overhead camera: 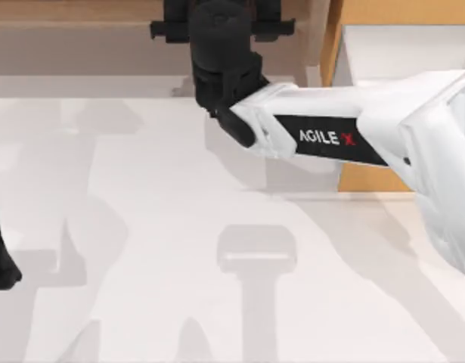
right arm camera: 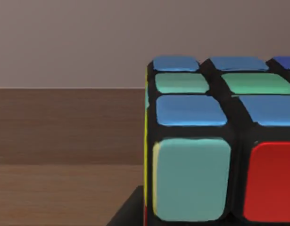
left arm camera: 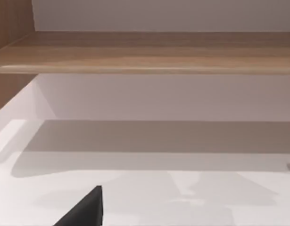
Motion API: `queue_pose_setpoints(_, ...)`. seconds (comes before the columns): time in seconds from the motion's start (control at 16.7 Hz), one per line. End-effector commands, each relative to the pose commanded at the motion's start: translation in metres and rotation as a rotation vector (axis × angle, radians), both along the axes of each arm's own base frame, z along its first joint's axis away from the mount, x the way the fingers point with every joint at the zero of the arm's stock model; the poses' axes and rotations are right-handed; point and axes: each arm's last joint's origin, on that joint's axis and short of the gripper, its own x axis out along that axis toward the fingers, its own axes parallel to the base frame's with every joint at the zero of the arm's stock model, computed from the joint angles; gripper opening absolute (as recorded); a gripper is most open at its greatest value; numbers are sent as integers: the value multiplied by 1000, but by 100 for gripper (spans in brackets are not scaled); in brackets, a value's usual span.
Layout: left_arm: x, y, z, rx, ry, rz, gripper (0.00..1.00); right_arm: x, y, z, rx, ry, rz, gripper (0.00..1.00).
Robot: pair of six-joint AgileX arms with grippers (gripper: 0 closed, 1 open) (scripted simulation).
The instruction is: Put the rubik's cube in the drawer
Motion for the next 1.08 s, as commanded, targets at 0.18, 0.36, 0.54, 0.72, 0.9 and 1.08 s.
queue_pose_setpoints(0.18, 0, 0, 0, 0, 0, 0, 100, 0, 0, 0, 0, 0, 0, 32)
queue_pose_setpoints(0.36, 0, 0, 0, 0, 0, 0, 100, 0, 0, 0, 0, 0, 0, 10)
queue_pose_setpoints(0.54, 0, 0, 0, 0, 0, 0, 100, 0, 0, 0, 0, 0, 0, 0)
queue_pose_setpoints(0.72, 0, 0, 0, 0, 0, 0, 100, 0, 0, 0, 0, 0, 0, 0)
queue_pose_setpoints(0.9, 0, 0, 0, 0, 0, 0, 100, 0, 0, 0, 0, 0, 0, 0)
queue_pose_setpoints(1.08, 0, 0, 0, 0, 0, 0, 100, -5, 2, 4, 1, 0, 4, 0)
